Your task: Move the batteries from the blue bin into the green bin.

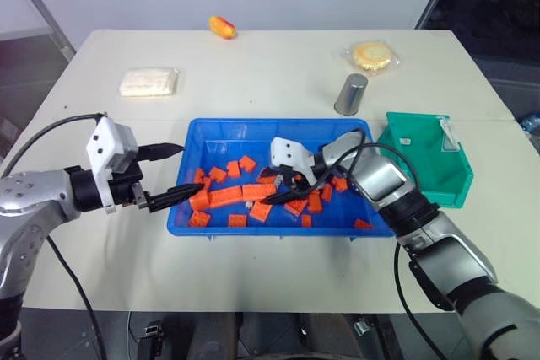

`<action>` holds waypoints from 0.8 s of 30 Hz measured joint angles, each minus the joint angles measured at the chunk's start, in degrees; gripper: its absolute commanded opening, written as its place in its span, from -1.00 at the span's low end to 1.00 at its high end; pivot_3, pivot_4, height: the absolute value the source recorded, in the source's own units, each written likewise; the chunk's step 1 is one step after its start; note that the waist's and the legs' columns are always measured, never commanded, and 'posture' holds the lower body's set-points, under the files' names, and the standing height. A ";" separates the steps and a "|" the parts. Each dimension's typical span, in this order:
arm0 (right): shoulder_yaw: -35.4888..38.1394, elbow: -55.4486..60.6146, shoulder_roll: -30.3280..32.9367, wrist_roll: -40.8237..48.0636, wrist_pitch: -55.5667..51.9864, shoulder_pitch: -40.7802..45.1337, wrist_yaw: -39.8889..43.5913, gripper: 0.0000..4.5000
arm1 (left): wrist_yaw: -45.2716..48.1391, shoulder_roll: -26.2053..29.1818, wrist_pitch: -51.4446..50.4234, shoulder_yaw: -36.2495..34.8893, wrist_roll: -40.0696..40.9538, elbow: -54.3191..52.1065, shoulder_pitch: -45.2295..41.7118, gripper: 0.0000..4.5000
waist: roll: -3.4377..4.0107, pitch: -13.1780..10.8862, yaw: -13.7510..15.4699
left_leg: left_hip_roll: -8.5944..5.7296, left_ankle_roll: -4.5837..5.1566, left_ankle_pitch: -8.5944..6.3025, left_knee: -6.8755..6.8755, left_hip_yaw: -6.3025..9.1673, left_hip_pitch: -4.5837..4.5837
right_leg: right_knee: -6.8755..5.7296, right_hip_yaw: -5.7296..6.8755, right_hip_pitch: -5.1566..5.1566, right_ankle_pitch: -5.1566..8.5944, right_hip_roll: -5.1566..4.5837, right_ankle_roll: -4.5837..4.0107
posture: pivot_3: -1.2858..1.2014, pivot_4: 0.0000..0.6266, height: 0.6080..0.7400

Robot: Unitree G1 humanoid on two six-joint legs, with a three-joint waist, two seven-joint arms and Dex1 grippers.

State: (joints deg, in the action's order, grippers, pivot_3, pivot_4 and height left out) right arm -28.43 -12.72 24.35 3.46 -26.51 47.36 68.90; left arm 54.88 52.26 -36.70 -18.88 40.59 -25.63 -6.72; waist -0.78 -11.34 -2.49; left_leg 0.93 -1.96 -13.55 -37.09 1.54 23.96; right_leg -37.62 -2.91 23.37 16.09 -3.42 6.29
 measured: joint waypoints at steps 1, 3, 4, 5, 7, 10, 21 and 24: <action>0.00 -0.01 -0.25 -0.06 -0.06 0.00 0.14 -0.46 | -0.02 0.00 0.00 0.00 0.00 0.00 0.11 1.00 | 0.00 0.00 0.00 | 0.00 0.00 0.00 0.00 0.00 0.00 | 0.00 0.00 0.00 0.00 0.00 0.00 | 0.03 -0.52 1.00; 0.00 -0.01 -0.42 -0.08 -0.19 0.00 0.21 -0.46 | -0.04 0.00 0.00 0.00 0.00 0.00 0.21 1.00 | 0.00 0.00 0.00 | 0.00 0.00 0.00 0.00 0.00 0.00 | 0.00 0.00 0.00 0.00 0.00 0.00 | 0.03 -0.52 1.00; 0.02 -0.01 -0.51 -0.08 -0.21 0.00 0.22 -0.46 | -0.07 0.00 0.00 0.00 -0.02 0.00 0.23 1.00 | 0.00 0.00 0.00 | 0.00 0.00 0.00 0.00 0.00 0.00 | 0.00 0.00 0.00 0.00 0.00 0.00 | 0.03 -0.52 1.00; 0.02 0.00 -0.65 -0.08 -0.27 0.00 0.22 -0.46 | -0.08 0.00 0.02 0.00 -0.04 0.00 0.24 1.00 | 0.00 0.00 0.00 | 0.00 0.00 0.00 0.00 0.00 0.00 | 0.00 0.00 0.00 0.00 0.00 0.00 | 0.03 -0.52 1.00; 0.14 0.11 -0.87 0.03 -0.89 0.06 0.21 -0.46 | -0.12 0.00 0.04 0.00 -0.09 0.00 0.25 1.00 | 0.00 0.00 0.00 | 0.00 0.00 0.00 0.00 0.00 0.00 | 0.00 0.00 0.00 0.00 0.00 0.00 | 0.03 -0.52 1.00; 1.60 0.12 -1.60 0.77 -2.79 1.88 -0.18 -0.46 | -0.14 0.00 0.07 0.00 -0.13 0.00 0.27 1.00 | 0.01 0.00 -0.05 | 0.00 0.00 0.00 0.00 0.00 0.00 | 0.00 0.00 0.01 0.00 0.00 0.00 | 0.03 -0.52 1.00; 4.39 -16.27 -0.81 -6.78 11.72 11.89 -7.82 -0.46 | -0.11 -0.02 0.61 0.12 -0.57 0.28 0.13 1.00 | -0.17 0.09 0.05 | -0.11 -0.01 0.00 0.02 -0.03 0.00 | -0.02 0.01 0.01 0.00 -0.12 -0.01 | 0.03 -0.52 1.00; 4.29 -20.63 -0.97 -8.56 15.31 11.54 -8.88 0.19 | -0.05 -0.02 1.06 0.21 -0.74 0.28 -0.07 1.00 | -0.16 0.07 -0.18 | -0.06 -0.01 0.01 0.05 -0.03 0.01 | -0.07 0.01 0.08 0.00 -0.07 -0.01 | 0.03 -0.52 1.00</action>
State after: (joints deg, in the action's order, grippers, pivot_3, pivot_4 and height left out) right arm -24.13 -33.35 23.38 -5.10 -11.20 58.91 60.02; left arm 54.83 52.25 -35.64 -18.67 39.86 -25.35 -6.79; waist -0.94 -11.26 -2.67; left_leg 0.87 -1.97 -13.54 -37.04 1.51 23.97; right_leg -37.69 -2.90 23.45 16.09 -3.50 6.28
